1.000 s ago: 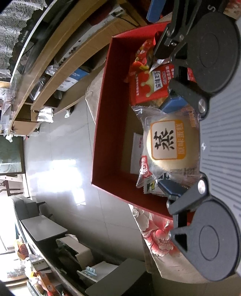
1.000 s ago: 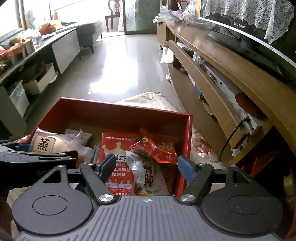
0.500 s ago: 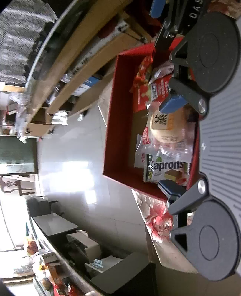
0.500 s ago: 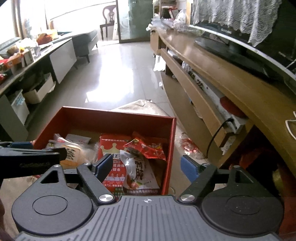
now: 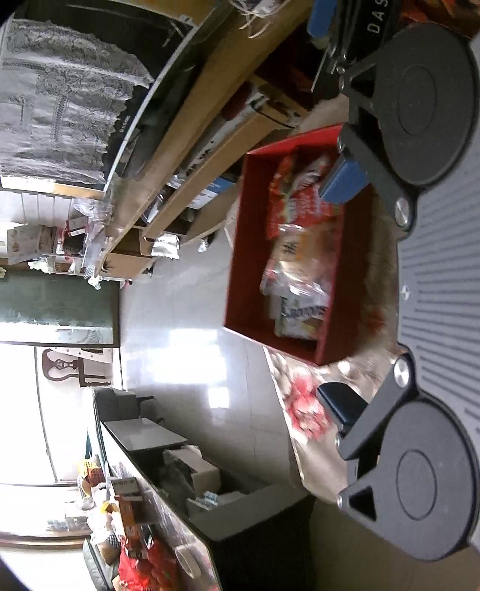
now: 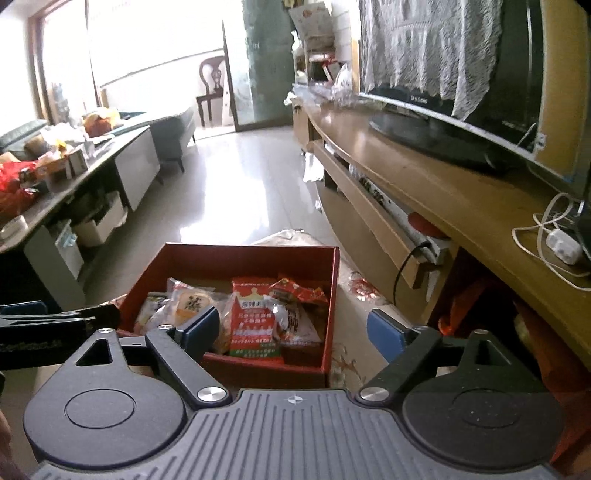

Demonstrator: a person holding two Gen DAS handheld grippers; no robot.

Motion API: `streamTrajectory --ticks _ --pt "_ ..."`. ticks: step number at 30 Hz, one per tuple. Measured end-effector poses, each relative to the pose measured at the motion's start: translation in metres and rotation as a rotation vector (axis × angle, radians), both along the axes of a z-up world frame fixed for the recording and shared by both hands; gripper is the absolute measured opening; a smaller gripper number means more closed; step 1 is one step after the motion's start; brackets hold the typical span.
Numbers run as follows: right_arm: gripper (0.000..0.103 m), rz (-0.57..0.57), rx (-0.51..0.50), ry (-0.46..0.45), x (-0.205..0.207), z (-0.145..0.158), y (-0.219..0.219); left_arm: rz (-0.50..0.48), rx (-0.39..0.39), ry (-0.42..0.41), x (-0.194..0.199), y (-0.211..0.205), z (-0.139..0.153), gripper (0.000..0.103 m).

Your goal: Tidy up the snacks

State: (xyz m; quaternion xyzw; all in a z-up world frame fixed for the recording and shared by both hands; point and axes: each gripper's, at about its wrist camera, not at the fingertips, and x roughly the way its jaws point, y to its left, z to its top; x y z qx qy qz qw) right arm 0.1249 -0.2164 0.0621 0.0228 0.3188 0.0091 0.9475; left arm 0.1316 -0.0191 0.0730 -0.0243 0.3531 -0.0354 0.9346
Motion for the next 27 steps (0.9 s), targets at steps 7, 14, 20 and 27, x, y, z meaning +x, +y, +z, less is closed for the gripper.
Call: streamTrajectory --ticks 7,14,20,27 --pt "0.094 0.012 -0.037 -0.001 -0.043 -0.007 0.015 -0.005 0.039 0.028 -0.047 0.010 -0.020 0.103" --pt "0.094 0.032 -0.068 0.057 -0.073 -0.025 0.029 -0.042 0.108 0.053 -0.084 0.004 -0.038 0.103" --pt "0.095 0.029 -0.077 0.083 -0.099 -0.034 0.033 -0.046 0.087 0.058 -0.106 0.009 -0.040 0.103" --pt "0.095 0.027 -0.082 0.102 -0.119 -0.042 0.036 -0.016 0.073 0.092 -0.125 0.013 -0.049 0.103"
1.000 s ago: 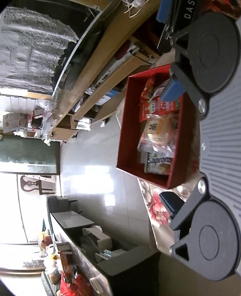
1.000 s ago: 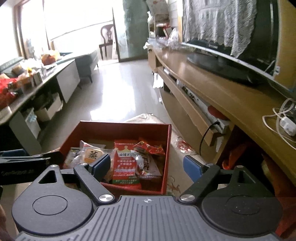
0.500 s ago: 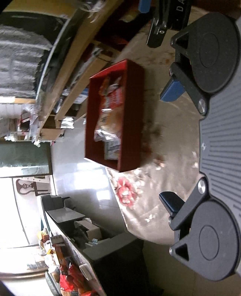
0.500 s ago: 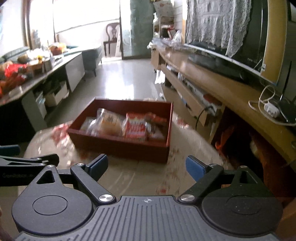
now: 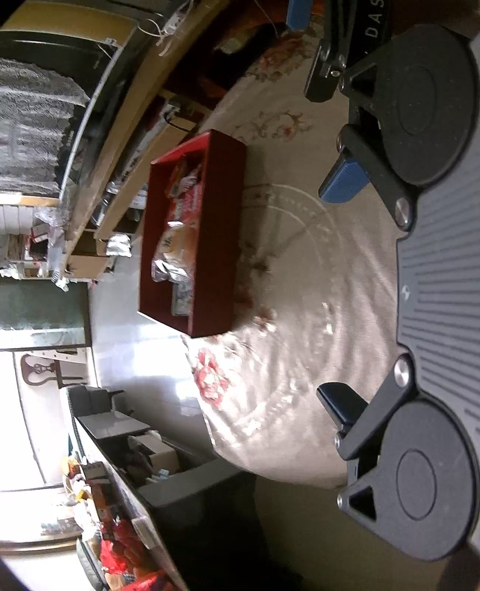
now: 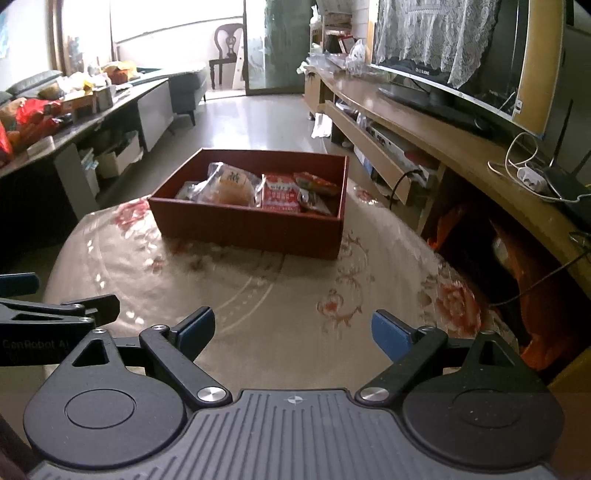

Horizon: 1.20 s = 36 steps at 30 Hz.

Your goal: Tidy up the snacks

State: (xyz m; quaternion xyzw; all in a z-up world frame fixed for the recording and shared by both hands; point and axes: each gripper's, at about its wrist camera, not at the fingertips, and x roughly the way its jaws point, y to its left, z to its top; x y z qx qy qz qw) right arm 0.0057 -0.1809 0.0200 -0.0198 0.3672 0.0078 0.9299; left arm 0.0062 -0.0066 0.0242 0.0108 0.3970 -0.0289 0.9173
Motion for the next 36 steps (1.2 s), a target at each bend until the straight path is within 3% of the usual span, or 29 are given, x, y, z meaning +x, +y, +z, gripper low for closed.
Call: streamTrajectory --ticks 19,28,36 --pt "0.096 0.021 -0.005 0.035 -0.029 -0.009 0.008 0.003 0.026 0.050 -0.026 -0.001 -0.013 0.103" --pt "0.096 0.018 -0.027 0.106 -0.037 -0.021 0.012 -0.003 0.052 0.154 -0.032 -0.002 -0.031 0.103" --pt "0.096 0.033 -0.028 0.163 -0.044 -0.029 0.016 -0.007 0.061 0.197 -0.041 0.000 -0.040 0.103"
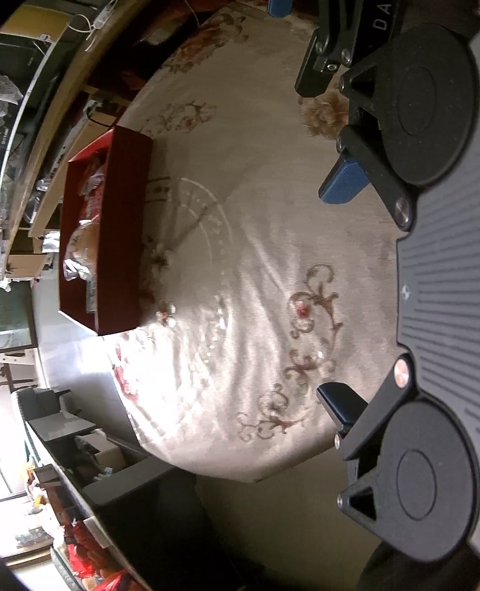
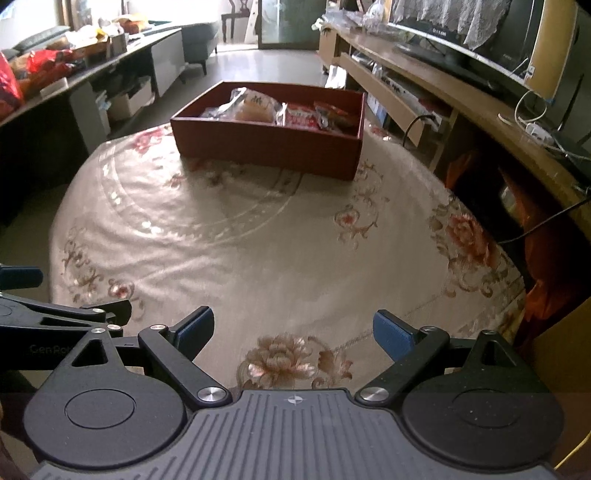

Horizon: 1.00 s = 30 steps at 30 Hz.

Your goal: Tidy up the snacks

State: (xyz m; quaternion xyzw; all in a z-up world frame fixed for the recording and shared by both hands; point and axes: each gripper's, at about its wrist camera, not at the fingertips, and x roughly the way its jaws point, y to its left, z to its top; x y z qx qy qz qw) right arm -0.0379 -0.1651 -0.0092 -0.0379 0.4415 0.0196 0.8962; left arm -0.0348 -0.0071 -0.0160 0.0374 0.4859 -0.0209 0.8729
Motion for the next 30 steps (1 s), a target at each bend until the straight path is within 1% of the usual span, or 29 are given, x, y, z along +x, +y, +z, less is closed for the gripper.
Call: streamTrajectory --ticks 5,19,24,30 --pt "0.096 0.004 -0.012 0.028 -0.004 -0.005 0.001 0.001 -0.012 0.031 -0.004 0.002 -0.004 0.103" --pt "0.096 0.008 -0.005 0.037 -0.008 -0.006 0.001 -0.011 -0.012 0.014 -0.009 0.001 -0.003 0.103" --pt "0.095 0.011 -0.003 0.036 -0.009 -0.005 0.001 -0.022 -0.017 -0.001 -0.012 0.000 -0.001 0.099" --pt "0.095 0.013 -0.005 0.035 -0.010 -0.004 0.001 -0.022 -0.017 -0.004 -0.013 0.000 0.000 0.099"
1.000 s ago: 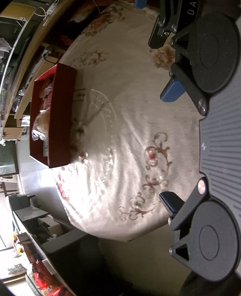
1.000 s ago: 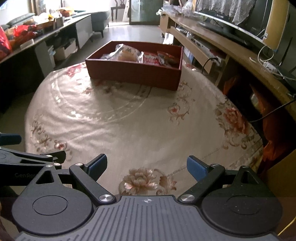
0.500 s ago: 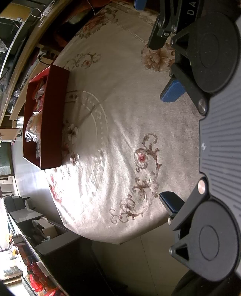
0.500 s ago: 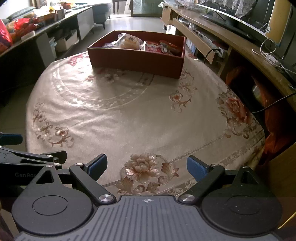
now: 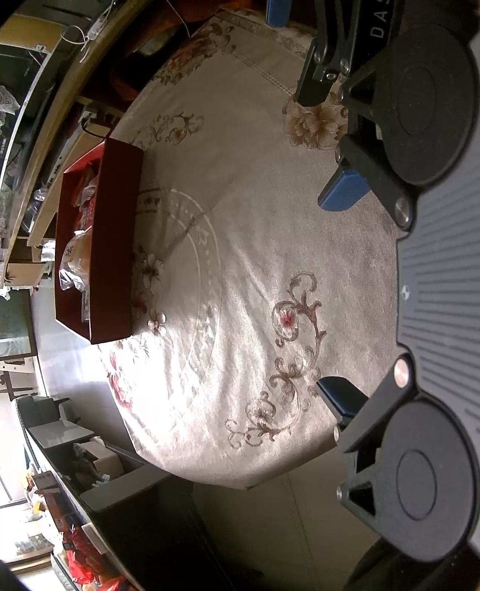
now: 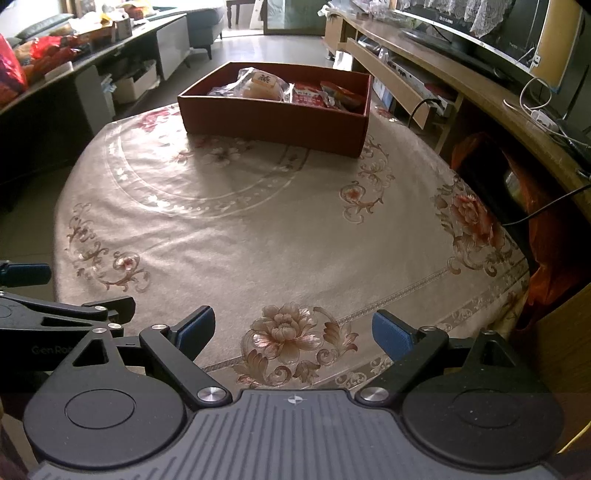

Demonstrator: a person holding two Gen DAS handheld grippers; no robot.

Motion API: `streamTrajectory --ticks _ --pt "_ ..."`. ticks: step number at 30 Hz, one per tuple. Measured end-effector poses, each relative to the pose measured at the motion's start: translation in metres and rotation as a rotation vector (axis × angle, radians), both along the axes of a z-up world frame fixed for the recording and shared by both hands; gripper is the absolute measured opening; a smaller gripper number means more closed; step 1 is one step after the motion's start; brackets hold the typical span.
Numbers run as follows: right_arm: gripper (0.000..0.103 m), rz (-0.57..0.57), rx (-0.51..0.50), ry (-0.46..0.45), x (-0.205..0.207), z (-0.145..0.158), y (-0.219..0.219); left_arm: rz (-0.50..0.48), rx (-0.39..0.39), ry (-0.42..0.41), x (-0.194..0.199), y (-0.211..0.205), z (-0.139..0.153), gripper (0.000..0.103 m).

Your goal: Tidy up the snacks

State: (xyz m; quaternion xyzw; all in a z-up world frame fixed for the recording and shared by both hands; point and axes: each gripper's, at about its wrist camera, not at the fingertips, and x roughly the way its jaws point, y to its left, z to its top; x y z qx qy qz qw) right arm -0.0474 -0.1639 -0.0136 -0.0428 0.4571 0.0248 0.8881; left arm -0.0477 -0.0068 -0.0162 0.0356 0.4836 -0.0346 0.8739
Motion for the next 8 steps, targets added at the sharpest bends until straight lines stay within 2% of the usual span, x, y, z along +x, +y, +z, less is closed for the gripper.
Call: streamTrajectory --ticks 8 --pt "0.095 0.006 0.004 -0.002 -0.0005 0.0000 0.0006 0.009 -0.003 0.001 -0.0005 0.0012 0.0014 0.100"
